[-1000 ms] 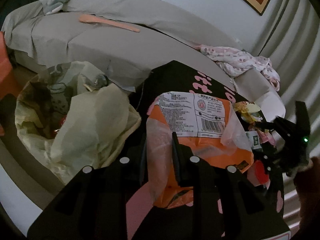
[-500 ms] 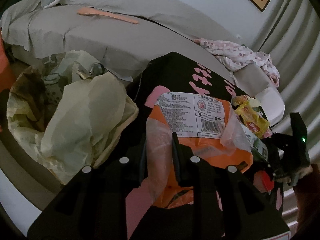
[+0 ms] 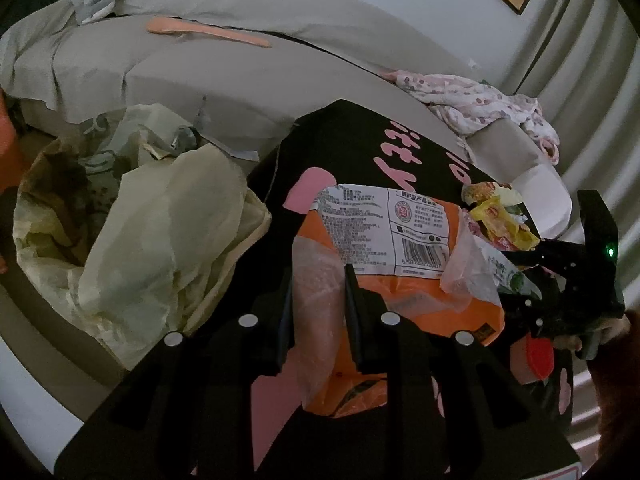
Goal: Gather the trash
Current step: 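Grasp the white milk carton with the right gripper and lift it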
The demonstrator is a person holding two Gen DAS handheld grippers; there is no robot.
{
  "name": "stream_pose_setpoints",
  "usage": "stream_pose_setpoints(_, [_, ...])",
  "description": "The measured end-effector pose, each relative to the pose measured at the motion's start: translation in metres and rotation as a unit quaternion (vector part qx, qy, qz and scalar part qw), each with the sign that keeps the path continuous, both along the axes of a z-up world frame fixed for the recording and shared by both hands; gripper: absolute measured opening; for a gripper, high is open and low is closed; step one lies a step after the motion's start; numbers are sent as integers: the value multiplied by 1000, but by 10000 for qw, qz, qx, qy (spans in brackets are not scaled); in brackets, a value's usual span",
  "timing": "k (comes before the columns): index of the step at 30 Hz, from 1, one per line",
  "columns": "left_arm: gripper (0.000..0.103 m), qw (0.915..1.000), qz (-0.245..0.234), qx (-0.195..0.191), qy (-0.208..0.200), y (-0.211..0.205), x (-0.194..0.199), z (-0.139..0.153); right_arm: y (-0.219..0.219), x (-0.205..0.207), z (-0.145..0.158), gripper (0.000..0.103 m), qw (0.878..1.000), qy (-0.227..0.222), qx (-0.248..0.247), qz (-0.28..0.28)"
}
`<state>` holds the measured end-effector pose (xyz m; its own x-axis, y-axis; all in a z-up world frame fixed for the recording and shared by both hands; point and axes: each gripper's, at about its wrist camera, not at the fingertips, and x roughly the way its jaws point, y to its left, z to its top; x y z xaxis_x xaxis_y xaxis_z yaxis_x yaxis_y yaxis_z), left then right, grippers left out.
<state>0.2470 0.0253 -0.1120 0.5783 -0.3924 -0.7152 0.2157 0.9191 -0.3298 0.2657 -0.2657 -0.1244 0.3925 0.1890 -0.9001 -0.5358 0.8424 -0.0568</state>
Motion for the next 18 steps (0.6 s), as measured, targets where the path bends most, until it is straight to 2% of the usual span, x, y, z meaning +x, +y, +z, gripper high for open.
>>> stream_pose_setpoints(2, [21,10000,-3,7,-23,0,-1,2,-11,-3,10,53,9988,-10,423,-264])
stream_pose_setpoints(4, [21,10000,-13,8,-50,-1,-2,3,-22,-8,23,48,9956,-105,772,-514])
stream_pose_setpoints(6, [21,10000,-25,-3,-85,-3,-3,4,-31,-16,37,48,9925,-345,910,-740])
stream_pose_setpoints(12, [21,9997,-132,-8,-218,-11,-10,12,-48,-40,69,47,9844,-897,1030,-1112])
stream_pose_setpoints(15, [21,9995,-189,8,-243,-15,-15,14,-55,-47,64,47,9839,-740,963,-1308])
stream_pose_setpoints(18, [21,9995,-223,-12,-219,-21,-17,13,-64,-55,45,48,9842,-583,632,-1545])
